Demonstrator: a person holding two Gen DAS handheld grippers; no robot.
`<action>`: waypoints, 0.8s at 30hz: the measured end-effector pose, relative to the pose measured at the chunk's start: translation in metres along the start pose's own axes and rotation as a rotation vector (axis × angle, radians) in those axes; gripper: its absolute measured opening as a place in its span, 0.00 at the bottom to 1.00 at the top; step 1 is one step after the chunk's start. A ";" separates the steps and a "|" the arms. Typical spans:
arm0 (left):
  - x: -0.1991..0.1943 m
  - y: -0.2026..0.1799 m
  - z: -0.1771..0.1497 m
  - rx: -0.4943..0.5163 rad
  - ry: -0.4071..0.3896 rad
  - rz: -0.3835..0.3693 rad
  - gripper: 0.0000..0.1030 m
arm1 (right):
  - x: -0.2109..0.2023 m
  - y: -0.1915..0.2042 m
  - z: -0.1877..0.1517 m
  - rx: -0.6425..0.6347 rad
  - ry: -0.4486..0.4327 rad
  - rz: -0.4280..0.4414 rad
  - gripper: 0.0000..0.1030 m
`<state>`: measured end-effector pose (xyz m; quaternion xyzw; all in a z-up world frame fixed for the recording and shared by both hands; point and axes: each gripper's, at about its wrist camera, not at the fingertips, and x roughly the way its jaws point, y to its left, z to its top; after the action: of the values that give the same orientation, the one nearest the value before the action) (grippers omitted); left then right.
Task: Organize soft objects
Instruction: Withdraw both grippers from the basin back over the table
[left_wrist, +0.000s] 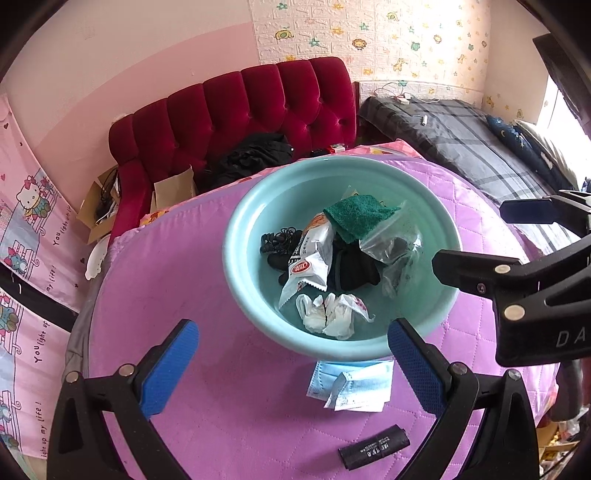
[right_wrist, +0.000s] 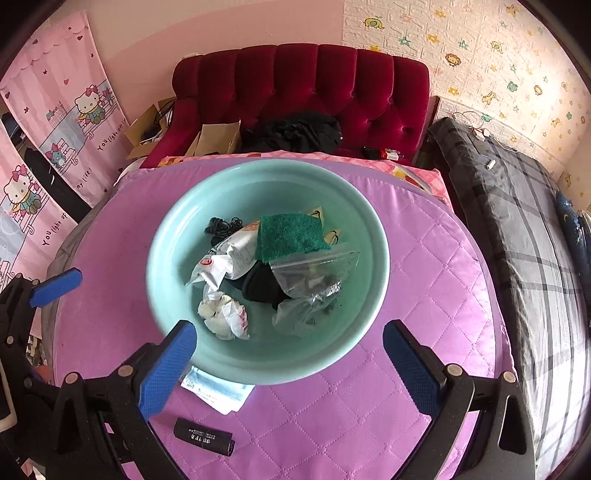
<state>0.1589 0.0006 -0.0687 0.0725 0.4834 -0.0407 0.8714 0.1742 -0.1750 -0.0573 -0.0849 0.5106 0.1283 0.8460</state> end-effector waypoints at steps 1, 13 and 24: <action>-0.003 0.000 -0.003 -0.003 0.000 -0.001 1.00 | -0.002 0.001 -0.003 -0.003 -0.002 -0.001 1.00; -0.030 -0.003 -0.052 -0.010 -0.004 -0.008 1.00 | -0.020 0.014 -0.046 -0.015 -0.004 0.014 1.00; -0.043 -0.011 -0.090 -0.029 -0.006 -0.020 1.00 | -0.027 0.020 -0.081 -0.024 -0.014 0.017 1.00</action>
<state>0.0592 0.0045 -0.0800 0.0549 0.4820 -0.0425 0.8734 0.0880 -0.1811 -0.0709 -0.0898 0.5040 0.1421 0.8472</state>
